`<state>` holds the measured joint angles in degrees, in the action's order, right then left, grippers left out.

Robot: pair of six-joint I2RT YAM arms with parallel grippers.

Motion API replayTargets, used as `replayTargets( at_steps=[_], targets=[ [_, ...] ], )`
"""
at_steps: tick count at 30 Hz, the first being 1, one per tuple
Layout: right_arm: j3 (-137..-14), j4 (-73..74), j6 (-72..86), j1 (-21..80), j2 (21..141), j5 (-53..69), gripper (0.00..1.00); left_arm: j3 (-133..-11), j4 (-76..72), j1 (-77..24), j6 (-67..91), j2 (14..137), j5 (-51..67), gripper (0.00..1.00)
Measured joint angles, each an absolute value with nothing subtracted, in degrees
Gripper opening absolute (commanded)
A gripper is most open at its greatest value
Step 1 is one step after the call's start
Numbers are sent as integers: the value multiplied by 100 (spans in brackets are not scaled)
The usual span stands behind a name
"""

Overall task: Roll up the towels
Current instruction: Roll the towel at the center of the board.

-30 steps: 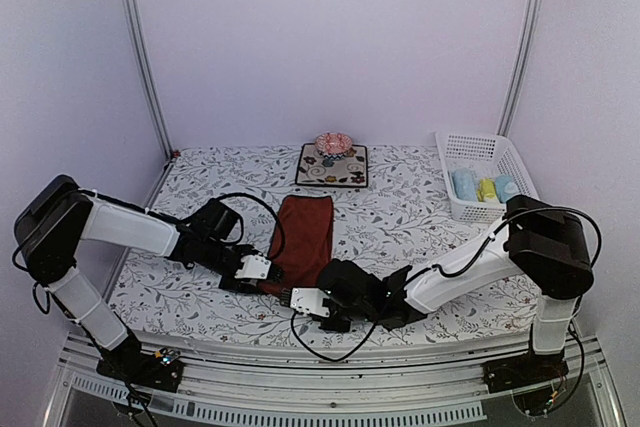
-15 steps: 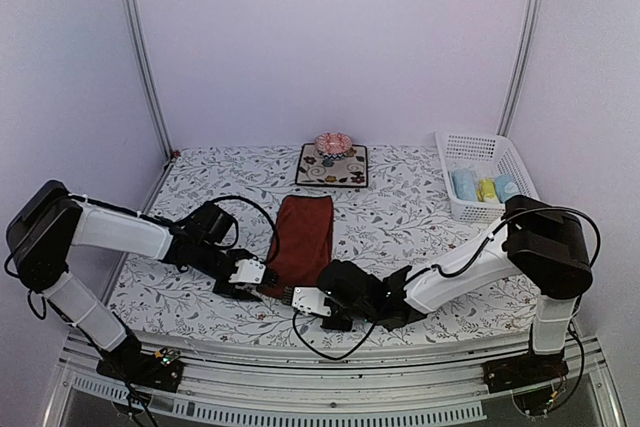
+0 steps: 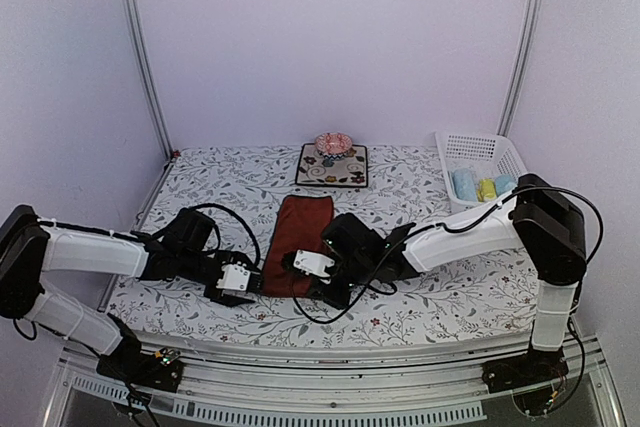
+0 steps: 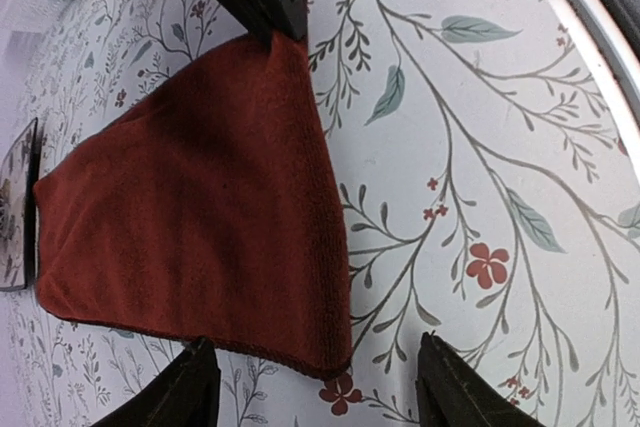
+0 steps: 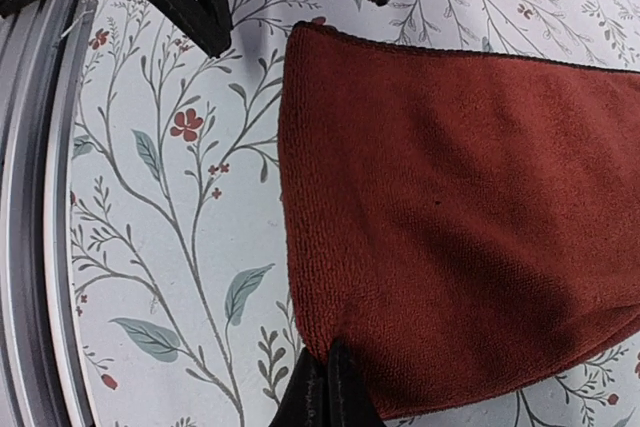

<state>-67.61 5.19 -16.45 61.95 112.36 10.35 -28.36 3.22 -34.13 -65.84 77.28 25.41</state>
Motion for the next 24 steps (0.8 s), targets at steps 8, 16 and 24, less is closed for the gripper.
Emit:
replayTargets(
  at_steps=[8,16,24],
  targets=[
    [-7349,1216,-1190,5782,11365,2305,2,-2491,-246,-3592,-6648,7752,2235,62],
    [-7666,1675,-945,5524,11622,2954,2,-2724,-517,-3605,-6451,8095,2060,39],
    [-7719,1909,-727,5247,11762,3404,2,-3133,-502,-3594,-6344,8514,1986,6]
  ],
)
